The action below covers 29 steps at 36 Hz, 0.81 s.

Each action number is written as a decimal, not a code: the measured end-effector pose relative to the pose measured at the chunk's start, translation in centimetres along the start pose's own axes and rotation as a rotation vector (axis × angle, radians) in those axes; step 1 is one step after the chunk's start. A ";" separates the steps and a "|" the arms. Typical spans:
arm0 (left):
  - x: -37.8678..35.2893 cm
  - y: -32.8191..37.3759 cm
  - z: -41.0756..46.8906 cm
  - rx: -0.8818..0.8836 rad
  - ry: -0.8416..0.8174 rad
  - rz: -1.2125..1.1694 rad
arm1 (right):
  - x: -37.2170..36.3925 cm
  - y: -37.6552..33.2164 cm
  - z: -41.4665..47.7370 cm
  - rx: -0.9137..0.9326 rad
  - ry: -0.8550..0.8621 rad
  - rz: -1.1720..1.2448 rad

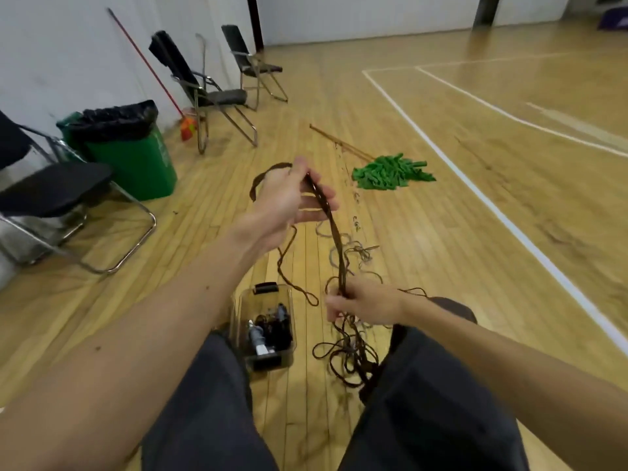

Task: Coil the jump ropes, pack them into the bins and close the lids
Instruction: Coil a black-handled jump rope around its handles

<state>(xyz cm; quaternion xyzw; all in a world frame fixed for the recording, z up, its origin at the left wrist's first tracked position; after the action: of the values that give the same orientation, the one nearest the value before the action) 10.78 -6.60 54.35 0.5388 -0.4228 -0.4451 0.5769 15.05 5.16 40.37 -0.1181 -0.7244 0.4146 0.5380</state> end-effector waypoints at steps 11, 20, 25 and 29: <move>-3.4 -19.2 -3.4 0.256 -0.528 0.253 | 9.9 -4.8 5.6 -0.088 0.283 0.660; -3.9 -20.5 -6.2 0.378 -0.553 0.161 | 13.2 -2.6 10.1 -0.248 0.483 0.912; -2.5 -17.3 -3.7 0.524 -0.271 -0.221 | 4.0 2.2 8.0 -0.376 0.155 0.793; -1.3 -16.1 -0.8 0.598 -0.060 -0.464 | -6.2 3.7 1.9 -0.246 -0.379 0.568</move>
<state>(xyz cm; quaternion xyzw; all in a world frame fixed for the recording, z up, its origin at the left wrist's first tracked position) 10.26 -5.54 38.25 0.7515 -0.4176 -0.4363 0.2654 14.81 2.76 33.30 -0.2997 -0.7938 0.4719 0.2394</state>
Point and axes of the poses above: each hand's wrist, its own z-axis towards the middle knuckle, its own x-axis out of the back of the hand, y = z × x, the point moved 8 cm from there along z, towards the middle knuckle, and after that the axes turned 14 degrees about y, right-handed, at the moved point
